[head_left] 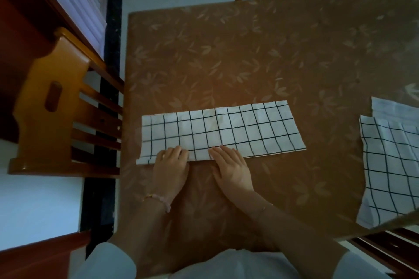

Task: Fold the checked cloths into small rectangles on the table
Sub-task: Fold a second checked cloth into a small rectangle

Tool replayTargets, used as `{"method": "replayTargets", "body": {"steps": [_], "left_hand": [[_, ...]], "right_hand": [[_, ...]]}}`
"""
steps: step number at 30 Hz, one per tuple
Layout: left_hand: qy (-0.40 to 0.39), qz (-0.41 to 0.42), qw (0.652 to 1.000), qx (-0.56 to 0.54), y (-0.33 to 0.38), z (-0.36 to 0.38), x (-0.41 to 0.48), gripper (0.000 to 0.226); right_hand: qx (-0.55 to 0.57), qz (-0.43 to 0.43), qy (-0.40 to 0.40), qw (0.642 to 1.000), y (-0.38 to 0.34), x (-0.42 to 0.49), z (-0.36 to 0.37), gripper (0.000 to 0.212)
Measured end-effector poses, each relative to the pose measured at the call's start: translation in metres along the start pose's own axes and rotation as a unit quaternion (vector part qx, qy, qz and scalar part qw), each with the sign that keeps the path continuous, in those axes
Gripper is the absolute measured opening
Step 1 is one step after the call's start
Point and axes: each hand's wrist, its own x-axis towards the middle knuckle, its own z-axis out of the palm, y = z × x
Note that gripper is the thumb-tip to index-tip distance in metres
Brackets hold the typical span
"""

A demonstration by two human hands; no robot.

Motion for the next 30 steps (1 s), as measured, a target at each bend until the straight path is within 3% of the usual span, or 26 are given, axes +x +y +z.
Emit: {"method": "replayTargets", "body": {"steps": [2,10,19,22,25,30], "left_hand": [[0.015,0.022,1.000,-0.007,0.016,0.000,-0.005,0.017],[0.057,0.068,0.995,-0.047,0.056,0.002,-0.024,0.019],[-0.022,0.066,0.998,0.000,0.039,-0.006,-0.041,0.018],[-0.034,0.065,0.997,-0.007,0.049,-0.006,-0.048,0.032],[-0.019,0.057,0.998,-0.007,0.054,-0.007,-0.055,0.033],[0.001,0.035,0.999,0.002,0.056,-0.009,-0.067,0.038]], "right_hand": [[0.008,-0.013,0.025,1.000,-0.001,-0.003,0.000,0.036],[-0.003,-0.032,0.109,0.994,0.009,-0.028,-0.006,0.006],[-0.060,0.093,0.071,0.991,0.037,-0.050,-0.027,0.021],[-0.024,0.130,0.041,0.990,0.039,-0.047,-0.028,0.022],[0.048,0.122,0.006,0.991,0.040,-0.038,-0.028,0.014],[0.102,0.118,-0.030,0.987,0.037,-0.030,-0.029,0.022]]}}
